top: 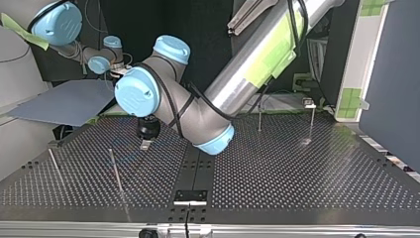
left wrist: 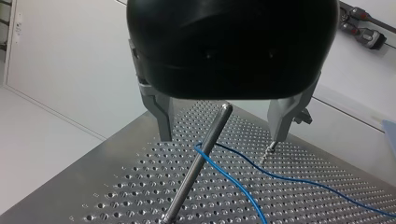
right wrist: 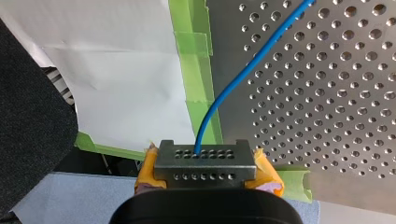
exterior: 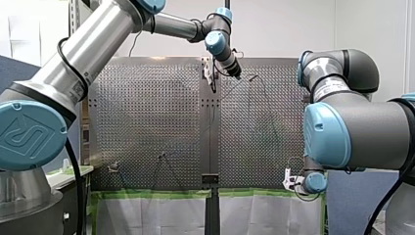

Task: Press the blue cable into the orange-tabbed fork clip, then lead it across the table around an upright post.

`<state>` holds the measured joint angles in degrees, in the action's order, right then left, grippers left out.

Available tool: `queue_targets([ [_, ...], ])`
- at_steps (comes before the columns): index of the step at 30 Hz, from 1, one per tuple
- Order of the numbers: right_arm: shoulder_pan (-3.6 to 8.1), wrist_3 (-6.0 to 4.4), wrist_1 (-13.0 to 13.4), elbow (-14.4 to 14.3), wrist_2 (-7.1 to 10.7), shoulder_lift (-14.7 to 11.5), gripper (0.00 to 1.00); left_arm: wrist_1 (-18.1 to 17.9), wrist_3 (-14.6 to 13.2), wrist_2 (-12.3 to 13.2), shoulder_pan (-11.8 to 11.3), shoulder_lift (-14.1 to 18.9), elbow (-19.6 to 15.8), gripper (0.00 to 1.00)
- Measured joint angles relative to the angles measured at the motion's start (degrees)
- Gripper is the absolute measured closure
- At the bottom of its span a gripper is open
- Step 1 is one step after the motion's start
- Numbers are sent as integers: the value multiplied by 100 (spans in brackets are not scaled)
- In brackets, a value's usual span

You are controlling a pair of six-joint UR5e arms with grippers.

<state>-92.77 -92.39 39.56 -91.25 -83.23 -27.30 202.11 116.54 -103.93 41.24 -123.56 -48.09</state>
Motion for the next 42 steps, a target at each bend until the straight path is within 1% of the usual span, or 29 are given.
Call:
queue_targets([
  [4,1,3,0,0,-1,0,100,36,-20,-3,0,0,-34,0],
  [7,1,6,0,2,-1,0,100,74,-88,-27,1,4,-131,0],
  [10,1,8,0,3,-1,0,100,97,-206,-123,9,55,-264,0],
  [13,1,9,0,4,-2,-1,100,35,-345,-269,30,185,-422,0],
  [18,2,9,0,13,1,-1,100,-190,-366,-504,81,439,-686,0],
  [23,6,13,-1,17,6,0,100,-485,-357,-597,140,735,-983,0],
  [28,15,71,-26,20,7,-3,100,-729,-344,-731,189,982,-1229,0],
  [32,15,98,-40,19,11,-6,100,-957,-313,-859,187,1209,-1456,0],
  [35,13,107,-45,19,17,-8,100,-1119,-301,-875,174,1371,-1617,0],
  [42,16,114,-55,20,26,-11,100,-1483,-293,-798,158,1736,-1982,0],
])
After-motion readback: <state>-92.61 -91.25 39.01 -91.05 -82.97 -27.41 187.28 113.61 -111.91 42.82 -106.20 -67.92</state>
